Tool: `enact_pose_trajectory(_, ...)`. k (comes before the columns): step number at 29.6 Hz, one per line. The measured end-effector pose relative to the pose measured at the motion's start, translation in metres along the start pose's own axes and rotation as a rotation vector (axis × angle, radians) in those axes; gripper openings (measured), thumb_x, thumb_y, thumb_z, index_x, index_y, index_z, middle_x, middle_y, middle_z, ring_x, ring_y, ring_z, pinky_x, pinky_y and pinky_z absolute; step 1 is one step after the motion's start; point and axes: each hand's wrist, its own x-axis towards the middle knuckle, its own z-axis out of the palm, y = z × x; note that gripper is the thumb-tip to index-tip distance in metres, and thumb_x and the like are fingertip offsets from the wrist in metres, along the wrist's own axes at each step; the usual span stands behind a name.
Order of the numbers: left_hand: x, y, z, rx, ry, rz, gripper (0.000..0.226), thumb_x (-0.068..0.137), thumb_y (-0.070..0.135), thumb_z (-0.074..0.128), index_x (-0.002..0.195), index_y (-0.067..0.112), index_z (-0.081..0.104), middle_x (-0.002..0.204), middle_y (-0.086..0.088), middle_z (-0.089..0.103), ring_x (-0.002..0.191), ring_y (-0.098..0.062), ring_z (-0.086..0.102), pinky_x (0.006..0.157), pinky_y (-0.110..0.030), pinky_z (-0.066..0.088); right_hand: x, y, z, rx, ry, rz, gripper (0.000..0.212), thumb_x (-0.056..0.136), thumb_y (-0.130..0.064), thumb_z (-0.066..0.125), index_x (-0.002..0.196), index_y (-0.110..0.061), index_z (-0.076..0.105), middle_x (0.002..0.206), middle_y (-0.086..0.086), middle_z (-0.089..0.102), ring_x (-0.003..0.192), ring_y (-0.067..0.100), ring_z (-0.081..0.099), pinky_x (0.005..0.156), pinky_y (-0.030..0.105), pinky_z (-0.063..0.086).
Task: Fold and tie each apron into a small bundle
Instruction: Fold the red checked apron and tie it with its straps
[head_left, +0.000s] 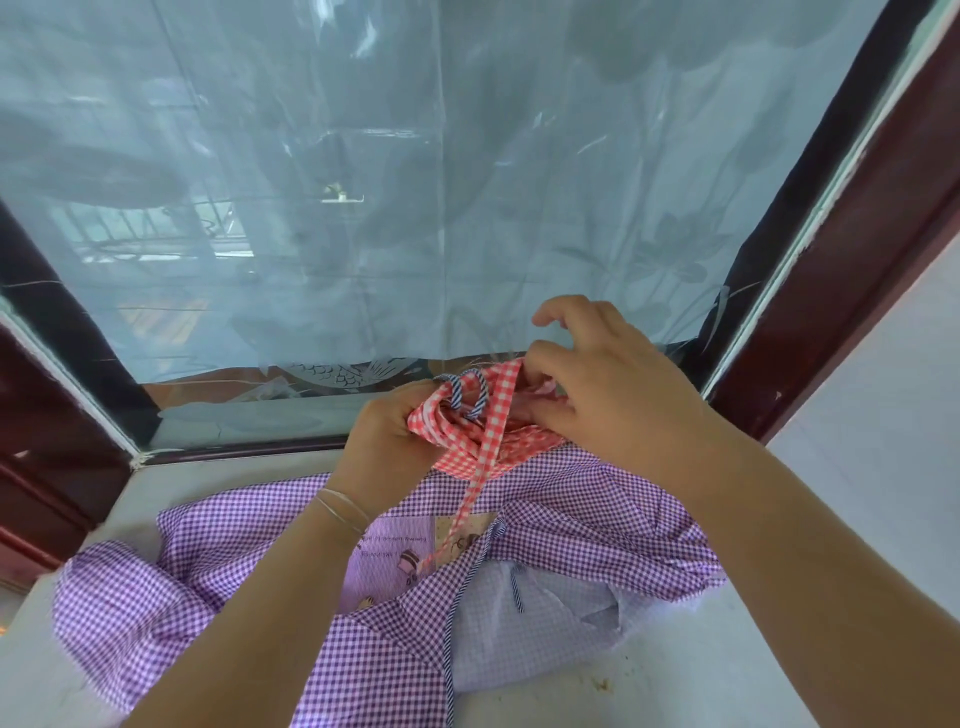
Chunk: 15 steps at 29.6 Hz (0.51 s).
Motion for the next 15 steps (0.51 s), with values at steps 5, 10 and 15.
enact_pose_trajectory(5, -0.002, -0.006, 0.001, -0.118, -0.027, -0.105, 0.040, 0.074, -0.002, 0.076, 0.085, 0.035, 0.065, 0.075, 0.032, 0.067, 0.075, 0.011, 0.061, 0.070, -0.006, 0.046, 0.008, 0.004, -0.002, 0.251, -0.231, 0.039, 0.036, 0.089, -0.050, 0.046, 0.106, -0.024, 0.065, 0.126, -0.006, 0.046, 0.108, 0.012, 0.050, 0.091, 0.038, 0.048)
enact_pose_trajectory(10, 0.003, -0.007, -0.001, -0.160, -0.021, -0.137, 0.038, 0.076, -0.003, 0.074, 0.090, 0.031, 0.067, 0.079, 0.031, 0.068, 0.082, 0.010, 0.064, 0.076, -0.010, 0.049, 0.007, 0.011, 0.000, 0.411, 0.038, 0.096, 0.016, 0.089, -0.035, 0.063, 0.088, -0.019, 0.063, 0.086, -0.006, 0.062, 0.079, 0.013, 0.060, 0.072, 0.042, 0.051)
enact_pose_trajectory(15, 0.006, -0.010, -0.005, -0.114, -0.126, -0.053, 0.012, 0.076, 0.019, 0.069, 0.087, 0.020, 0.073, 0.088, 0.016, 0.072, 0.083, -0.005, 0.068, 0.080, -0.026, 0.055, 0.005, 0.008, 0.001, 0.628, 0.072, 0.144, 0.030, 0.079, -0.054, 0.054, 0.080, -0.024, 0.061, 0.075, -0.004, 0.066, 0.071, 0.013, 0.062, 0.069, 0.037, 0.053)
